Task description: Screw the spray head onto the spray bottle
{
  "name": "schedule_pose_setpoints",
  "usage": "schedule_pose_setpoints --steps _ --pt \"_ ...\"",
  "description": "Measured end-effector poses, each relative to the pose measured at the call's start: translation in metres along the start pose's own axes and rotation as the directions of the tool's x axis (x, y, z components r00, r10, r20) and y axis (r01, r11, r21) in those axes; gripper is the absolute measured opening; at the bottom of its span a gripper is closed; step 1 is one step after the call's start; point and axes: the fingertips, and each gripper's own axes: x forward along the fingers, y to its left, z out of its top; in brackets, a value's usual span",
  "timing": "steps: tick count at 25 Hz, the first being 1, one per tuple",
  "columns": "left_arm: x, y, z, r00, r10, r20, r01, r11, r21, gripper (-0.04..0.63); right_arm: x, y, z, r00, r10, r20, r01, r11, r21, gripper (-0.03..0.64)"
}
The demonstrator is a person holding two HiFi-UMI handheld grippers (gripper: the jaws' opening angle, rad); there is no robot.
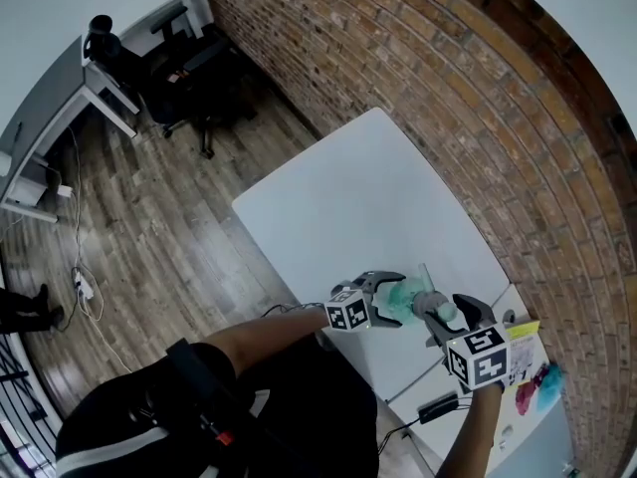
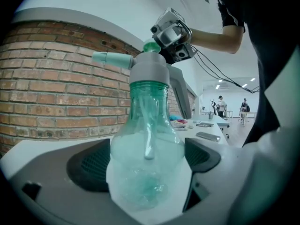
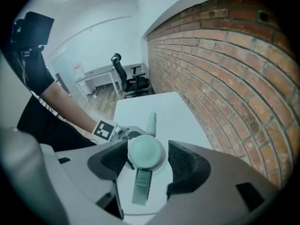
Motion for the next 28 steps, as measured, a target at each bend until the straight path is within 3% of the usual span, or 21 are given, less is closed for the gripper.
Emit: schedule_pose_setpoints --steps 3,8,20,28 --pt "0.0 0.001 0.0 1.0 0.015 -0.013 -0.015 1.0 0.002 0.495 0.011 -0.001 -0.011 0.999 -0.026 -0.024 0.027 0.999 0.046 0.27" --pt "0.001 -0.001 -0.002 0.998 0.042 -0.049 -0.043 0.999 -0.011 0.495 0.026 0.001 -0.022 0.997 -0.033 -0.064 0.036 0.998 0.042 0.27" --pt "0.002 -0.001 0.0 0.994 0.098 -0.038 -0.098 0.995 -0.001 0.495 0.023 0.001 -0.023 0.997 -0.027 -0.076 0.026 1.0 -0.018 0.27" --pt "0.007 -0.004 -0.002 0.997 0.077 -0.031 -0.077 0.997 0.002 0.494 0.023 0.0 -0.029 0.994 -0.023 -0.108 0.012 0.995 -0.097 0.27"
